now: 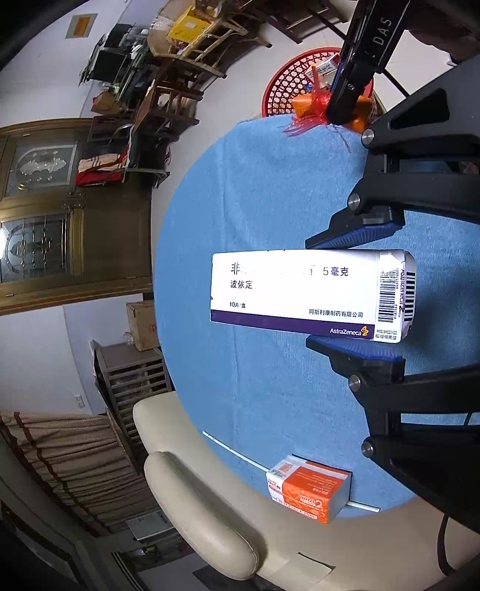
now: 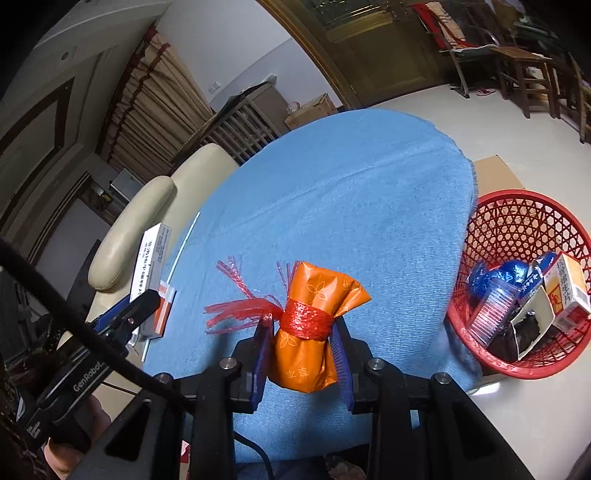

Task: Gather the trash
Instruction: 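Carry the orange bag and white box over to the red basket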

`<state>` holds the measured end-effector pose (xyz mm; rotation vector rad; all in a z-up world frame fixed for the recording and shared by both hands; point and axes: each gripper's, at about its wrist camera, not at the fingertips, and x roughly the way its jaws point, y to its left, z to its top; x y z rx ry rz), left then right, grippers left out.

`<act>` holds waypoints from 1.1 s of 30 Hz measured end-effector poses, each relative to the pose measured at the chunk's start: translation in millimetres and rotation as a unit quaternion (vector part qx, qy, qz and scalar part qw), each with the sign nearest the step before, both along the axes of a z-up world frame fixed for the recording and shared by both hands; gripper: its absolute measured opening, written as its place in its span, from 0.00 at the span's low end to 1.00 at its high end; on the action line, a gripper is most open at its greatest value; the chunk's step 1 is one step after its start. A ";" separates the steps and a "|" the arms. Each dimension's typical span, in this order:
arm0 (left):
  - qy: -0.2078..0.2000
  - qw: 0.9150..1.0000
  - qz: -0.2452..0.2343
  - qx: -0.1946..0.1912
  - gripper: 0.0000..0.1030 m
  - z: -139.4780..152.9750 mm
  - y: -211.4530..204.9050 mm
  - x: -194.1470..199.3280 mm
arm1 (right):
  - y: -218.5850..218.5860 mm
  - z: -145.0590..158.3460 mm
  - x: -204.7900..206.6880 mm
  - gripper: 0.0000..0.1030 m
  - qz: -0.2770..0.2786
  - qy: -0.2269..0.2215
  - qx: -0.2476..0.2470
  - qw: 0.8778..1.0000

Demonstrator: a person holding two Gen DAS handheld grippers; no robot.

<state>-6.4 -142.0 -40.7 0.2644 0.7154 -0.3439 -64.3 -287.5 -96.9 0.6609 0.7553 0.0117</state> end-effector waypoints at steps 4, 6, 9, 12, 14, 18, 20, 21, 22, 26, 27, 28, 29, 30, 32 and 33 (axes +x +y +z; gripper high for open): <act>-0.002 1.000 -0.012 0.004 0.46 0.6 -7.4 -6.9 | -3.1 1.3 -5.5 0.32 -0.003 -0.003 0.002 1.000; -0.003 1.000 -0.017 0.005 0.46 1.2 -11.6 -9.9 | -5.4 1.5 -8.6 0.32 -0.006 -0.005 0.004 1.000; -0.006 1.000 -0.023 0.009 0.46 1.5 -16.7 -13.8 | -9.6 2.2 -12.4 0.32 -0.010 -0.006 0.007 1.000; -0.007 0.999 -0.029 0.012 0.46 1.7 -21.5 -17.2 | -13.9 2.0 -17.1 0.32 -0.015 -0.008 0.010 1.000; -0.008 0.999 -0.033 0.013 0.46 1.9 -24.7 -19.4 | -17.3 1.6 -19.5 0.32 -0.018 -0.009 0.011 1.000; -0.010 0.999 -0.040 0.018 0.46 2.4 -32.2 -23.7 | -24.3 0.5 -24.9 0.32 -0.026 -0.010 0.016 0.999; -0.008 0.999 -0.044 0.019 0.46 2.0 -35.8 -25.7 | -28.2 -0.4 -28.0 0.32 -0.030 -0.010 0.019 0.999; -0.008 0.999 -0.047 0.020 0.46 1.5 -36.3 -26.4 | -29.7 -0.8 -29.8 0.32 -0.032 -0.010 0.020 0.999; -0.008 0.999 -0.048 0.022 0.46 1.1 -37.8 -27.4 | -30.7 -0.9 -31.2 0.32 -0.034 -0.010 0.021 0.999; -0.005 0.998 -0.056 0.026 0.46 -0.3 -42.1 -30.6 | -36.6 -2.1 -36.8 0.32 -0.041 -0.010 0.026 0.999; -0.006 0.998 -0.058 0.028 0.46 -0.5 -43.4 -31.3 | -38.2 -2.9 -38.1 0.32 -0.042 -0.010 0.027 0.999; -0.006 0.998 -0.060 0.029 0.46 -0.9 -45.2 -31.9 | -39.6 -3.3 -39.5 0.32 -0.044 -0.010 0.028 0.999; -0.005 0.998 -0.062 0.030 0.46 -0.9 -47.1 -32.9 | -41.1 -3.9 -41.0 0.32 -0.046 -0.009 0.029 0.998; -0.004 0.998 -0.064 0.030 0.46 -1.2 -47.9 -33.1 | -42.3 -4.8 -41.8 0.32 -0.047 -0.009 0.030 0.998; -0.002 0.997 -0.068 0.033 0.46 -1.9 -52.0 -35.1 | -45.1 -6.1 -44.5 0.32 -0.050 -0.008 0.032 0.998; -0.002 0.997 -0.069 0.034 0.46 -2.2 -52.9 -35.5 | -46.0 -6.5 -45.4 0.32 -0.051 -0.008 0.032 0.998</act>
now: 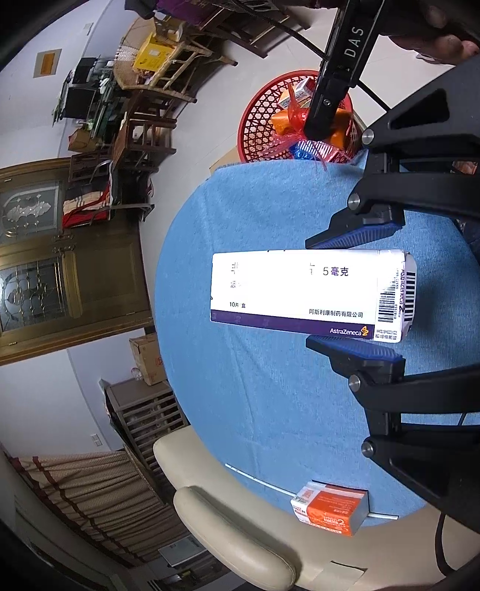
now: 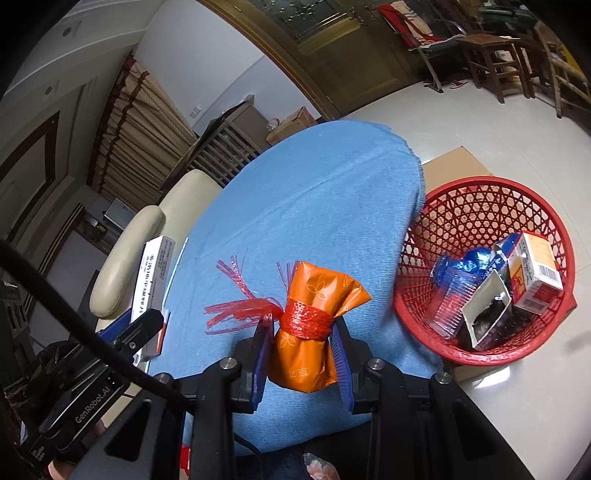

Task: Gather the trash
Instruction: 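Carry the orange bag and white box over to the red basket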

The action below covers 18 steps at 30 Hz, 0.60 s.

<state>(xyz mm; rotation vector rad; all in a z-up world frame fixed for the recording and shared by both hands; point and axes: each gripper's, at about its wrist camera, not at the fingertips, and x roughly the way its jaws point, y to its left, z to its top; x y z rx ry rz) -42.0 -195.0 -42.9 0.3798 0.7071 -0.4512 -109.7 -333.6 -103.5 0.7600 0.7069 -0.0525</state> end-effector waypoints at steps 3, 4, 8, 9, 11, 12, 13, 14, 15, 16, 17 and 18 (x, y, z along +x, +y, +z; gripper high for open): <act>0.002 1.000 -0.006 0.003 0.46 -0.3 -0.5 -1.5 | -3.9 -1.4 -3.1 0.32 -0.005 0.002 0.004 1.000; 0.001 1.000 -0.008 0.005 0.46 -0.6 -2.0 -2.3 | -5.6 -2.1 -4.0 0.32 -0.006 0.002 0.004 1.000; 0.005 1.000 -0.017 0.010 0.46 -3.0 -7.7 -5.0 | -11.7 -4.3 -9.3 0.32 -0.012 0.003 0.007 1.000; 0.005 1.000 -0.019 0.012 0.46 -3.5 -10.3 -5.7 | -13.3 -4.7 -10.8 0.32 -0.015 0.003 0.007 1.000; 0.007 1.000 -0.024 0.015 0.46 -5.2 -15.5 -8.6 | -18.0 -6.6 -14.0 0.32 -0.019 0.003 0.010 1.000; 0.009 0.999 -0.027 0.016 0.46 -5.7 -16.9 -9.4 | -20.1 -7.6 -15.5 0.32 -0.021 0.004 0.012 1.000; 0.011 0.999 -0.029 0.017 0.46 -6.4 -18.9 -10.1 | -22.0 -8.5 -17.2 0.32 -0.023 0.004 0.013 1.000; 0.011 0.999 -0.031 0.019 0.46 -7.1 -21.6 -10.8 | -24.7 -9.6 -19.2 0.32 -0.027 0.005 0.015 1.000; 0.011 0.999 -0.033 0.021 0.46 -7.0 -22.9 -11.4 | -27.1 -10.5 -20.6 0.32 -0.029 0.006 0.016 0.999; 0.012 0.999 -0.035 0.022 0.46 -7.6 -25.4 -12.4 | -28.7 -11.5 -22.3 0.32 -0.031 0.006 0.018 0.999; 0.013 0.999 -0.038 0.024 0.46 -8.4 -27.8 -13.3 | -31.6 -13.0 -24.4 0.32 -0.034 0.007 0.020 0.999; 0.014 0.999 -0.041 0.025 0.46 -8.6 -28.7 -14.0 | -33.8 -14.3 -26.2 0.32 -0.037 0.008 0.021 0.999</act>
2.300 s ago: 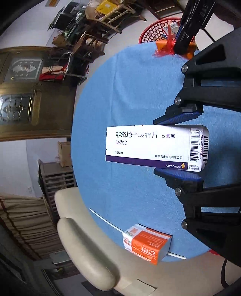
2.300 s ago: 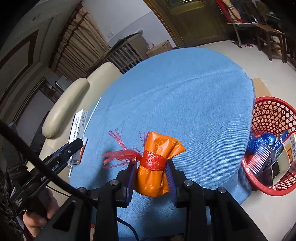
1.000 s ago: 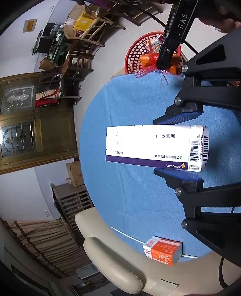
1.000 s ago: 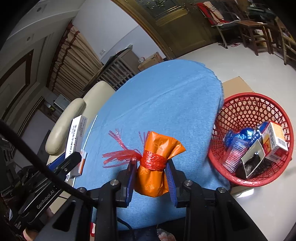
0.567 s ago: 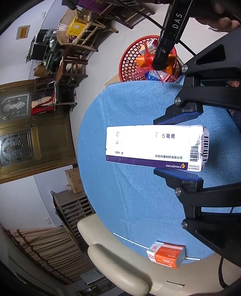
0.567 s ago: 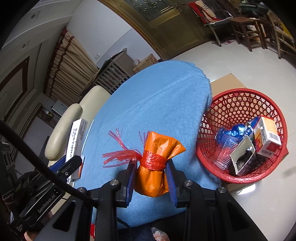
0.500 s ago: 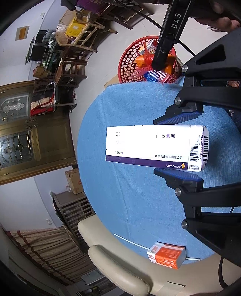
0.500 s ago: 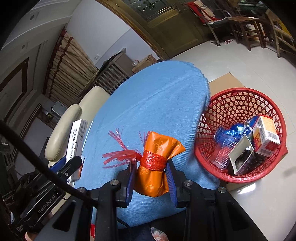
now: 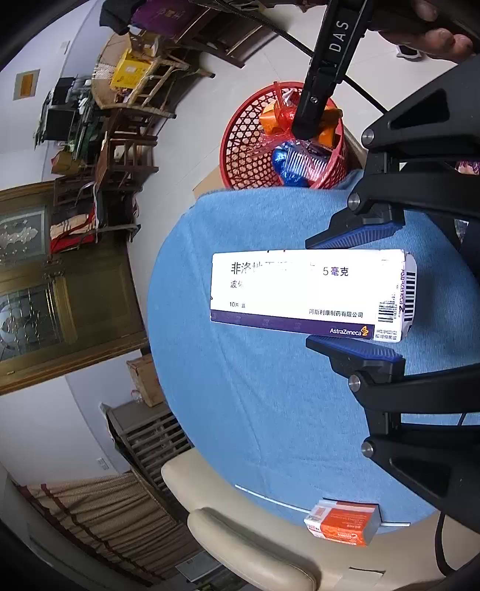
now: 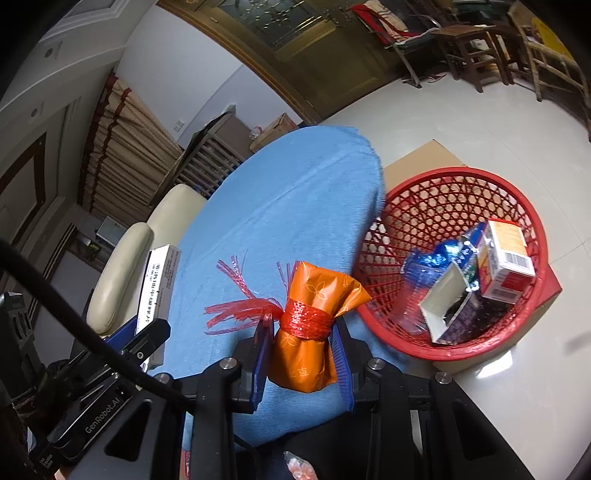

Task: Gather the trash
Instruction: 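Carry the orange bag and white box over to the red basket, then open the right tool to drop the orange bag while the left tool drops the white box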

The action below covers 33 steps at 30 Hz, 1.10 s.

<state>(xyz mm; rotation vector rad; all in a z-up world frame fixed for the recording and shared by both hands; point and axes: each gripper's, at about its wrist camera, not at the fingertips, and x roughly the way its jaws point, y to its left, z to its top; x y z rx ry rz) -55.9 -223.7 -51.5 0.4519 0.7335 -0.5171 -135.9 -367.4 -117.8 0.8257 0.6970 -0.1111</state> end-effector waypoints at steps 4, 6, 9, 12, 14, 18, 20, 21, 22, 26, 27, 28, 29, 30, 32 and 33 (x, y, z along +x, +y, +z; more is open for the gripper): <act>0.002 1.000 -0.011 0.009 0.46 -2.9 -8.9 -4.5 | -11.7 -6.3 -7.9 0.32 -0.014 0.004 0.008 1.000; 0.005 1.000 -0.017 0.012 0.46 -5.1 -12.7 -6.4 | -18.0 -9.2 -11.7 0.32 -0.020 0.006 0.011 1.000; 0.010 0.999 -0.027 0.017 0.46 -8.7 -20.0 -9.9 | -26.3 -13.5 -17.4 0.32 -0.032 0.010 0.013 0.999; 0.017 0.999 -0.042 0.021 0.46 -12.1 -29.8 -12.6 | -35.4 -19.1 -23.7 0.32 -0.045 0.014 0.018 0.999; 0.019 0.998 -0.054 0.024 0.46 -14.9 -36.5 -15.9 | -40.2 -22.2 -28.1 0.32 -0.053 0.016 0.020 0.998; 0.028 0.996 -0.077 0.028 0.46 -20.7 -49.6 -20.5 | -52.1 -28.8 -35.6 0.32 -0.070 0.021 0.026 0.997; 0.034 0.995 -0.088 0.030 0.46 -24.4 -57.6 -21.6 | -58.1 -32.3 -39.8 0.32 -0.078 0.024 0.028 0.996; 0.038 0.994 -0.094 0.030 0.46 -26.4 -61.5 -22.0 | -60.2 -33.2 -41.3 0.32 -0.081 0.025 0.029 0.996; 0.042 0.994 -0.101 0.030 0.46 -28.7 -65.7 -22.0 | -62.7 -34.7 -42.3 0.32 -0.084 0.026 0.030 0.996; 0.057 0.991 -0.121 0.031 0.46 -37.7 -82.1 -21.8 | -70.6 -41.9 -47.2 0.33 -0.097 0.034 0.034 0.994; 0.060 0.990 -0.124 0.031 0.46 -39.2 -84.7 -20.7 | -72.8 -44.1 -47.8 0.33 -0.100 0.037 0.035 0.994; 0.064 0.989 -0.128 0.030 0.46 -41.3 -88.3 -19.7 | -74.7 -46.2 -47.9 0.33 -0.102 0.039 0.037 0.993; 0.069 0.988 -0.132 0.029 0.46 -43.4 -91.9 -18.4 | -76.5 -48.0 -47.7 0.33 -0.105 0.041 0.038 0.993; 0.073 0.988 -0.136 0.028 0.46 -45.3 -94.4 -17.6 | -78.4 -49.2 -48.3 0.33 -0.106 0.042 0.039 0.993; 0.083 0.986 -0.144 0.027 0.46 -49.4 -101.7 -15.6 | -82.3 -50.0 -47.1 0.33 -0.110 0.043 0.037 0.992; 0.089 0.984 -0.150 0.029 0.46 -53.0 -106.8 -14.0 | -83.9 -49.9 -46.5 0.33 -0.111 0.042 0.036 0.992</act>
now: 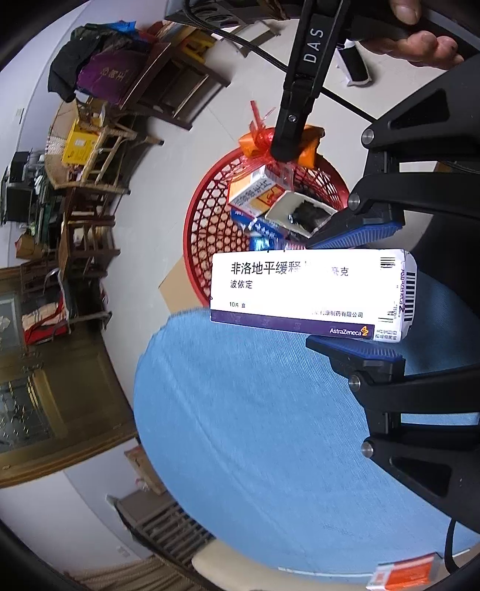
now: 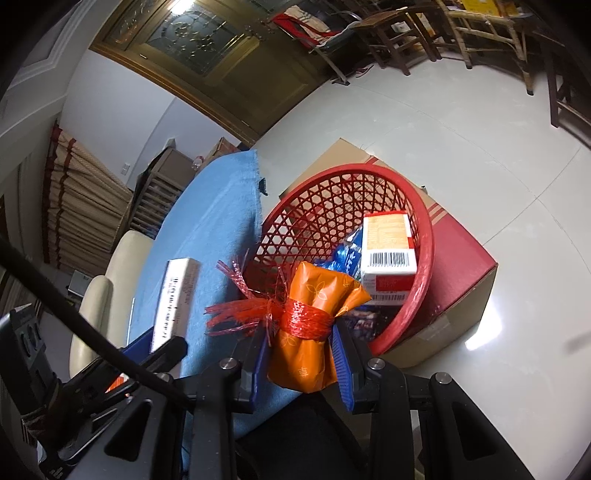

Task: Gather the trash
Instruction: 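Open the right tool to drop the orange bag while the left tool drops the white box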

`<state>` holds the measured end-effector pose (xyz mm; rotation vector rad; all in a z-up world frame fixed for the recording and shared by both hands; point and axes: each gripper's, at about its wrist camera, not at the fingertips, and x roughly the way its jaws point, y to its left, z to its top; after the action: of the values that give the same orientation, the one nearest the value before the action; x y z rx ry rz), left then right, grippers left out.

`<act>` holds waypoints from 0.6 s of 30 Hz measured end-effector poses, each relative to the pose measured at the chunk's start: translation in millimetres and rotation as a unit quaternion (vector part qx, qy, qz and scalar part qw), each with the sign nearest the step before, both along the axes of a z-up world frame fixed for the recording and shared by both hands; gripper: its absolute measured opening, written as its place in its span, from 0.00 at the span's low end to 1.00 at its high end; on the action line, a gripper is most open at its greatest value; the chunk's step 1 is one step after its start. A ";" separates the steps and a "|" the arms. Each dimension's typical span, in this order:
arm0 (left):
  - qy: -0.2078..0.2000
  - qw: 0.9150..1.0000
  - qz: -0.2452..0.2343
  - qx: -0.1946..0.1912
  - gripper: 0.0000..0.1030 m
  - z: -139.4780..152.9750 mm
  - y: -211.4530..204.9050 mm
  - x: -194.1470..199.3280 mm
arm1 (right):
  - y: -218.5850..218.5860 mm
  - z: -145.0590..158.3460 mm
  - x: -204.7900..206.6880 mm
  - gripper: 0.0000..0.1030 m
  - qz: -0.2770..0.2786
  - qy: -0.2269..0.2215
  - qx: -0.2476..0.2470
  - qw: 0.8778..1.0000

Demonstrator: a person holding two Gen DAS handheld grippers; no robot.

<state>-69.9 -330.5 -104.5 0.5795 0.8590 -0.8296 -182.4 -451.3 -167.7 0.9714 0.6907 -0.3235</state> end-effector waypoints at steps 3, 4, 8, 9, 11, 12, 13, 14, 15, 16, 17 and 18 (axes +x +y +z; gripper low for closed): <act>0.010 1.000 -0.012 0.006 0.46 -9.1 -10.5 1.4 | -5.7 1.1 2.8 0.33 -0.006 0.000 -0.006 1.000; 0.013 1.000 -0.016 0.009 0.46 -12.5 -14.4 1.7 | -7.7 1.1 3.5 0.33 -0.009 0.001 -0.007 1.000; 0.014 1.000 -0.022 0.013 0.46 -21.0 -24.9 3.1 | -16.7 2.4 4.1 0.33 -0.023 0.001 -0.010 1.000; 0.011 1.000 -0.024 0.015 0.46 -21.9 -27.1 3.3 | -18.2 3.8 4.3 0.33 -0.026 0.000 -0.013 1.000; 0.008 0.999 -0.027 0.017 0.46 -23.3 -31.7 2.6 | -22.6 6.5 5.3 0.33 -0.031 -0.001 -0.020 0.999; 0.008 0.999 -0.028 0.017 0.46 -23.4 -33.1 2.5 | -24.5 7.0 6.2 0.33 -0.032 -0.002 -0.022 0.999; 0.008 0.999 -0.029 0.017 0.46 -23.6 -34.6 2.1 | -26.6 7.3 7.2 0.33 -0.035 -0.002 -0.025 0.999; 0.008 0.999 -0.029 0.017 0.46 -24.3 -36.2 1.9 | -28.8 6.8 8.5 0.33 -0.037 -0.001 -0.027 0.999; 0.007 0.999 -0.029 0.018 0.46 -24.9 -37.2 1.7 | -30.4 5.9 9.6 0.33 -0.038 0.001 -0.027 0.999; 0.006 0.999 -0.028 0.019 0.46 -25.9 -38.6 1.6 | -32.7 4.2 11.4 0.33 -0.039 0.004 -0.025 0.999; 0.006 0.999 -0.028 0.020 0.46 -26.8 -39.8 1.6 | -35.0 2.6 13.2 0.35 -0.040 0.006 -0.023 0.999; 0.006 0.999 -0.027 0.021 0.46 -27.4 -40.6 1.9 | -36.4 0.8 13.7 0.35 -0.042 0.008 -0.023 0.999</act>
<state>-68.0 -371.0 -131.9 0.6376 0.8761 -0.8655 -168.6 -487.7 -166.9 0.9564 0.6565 -0.4197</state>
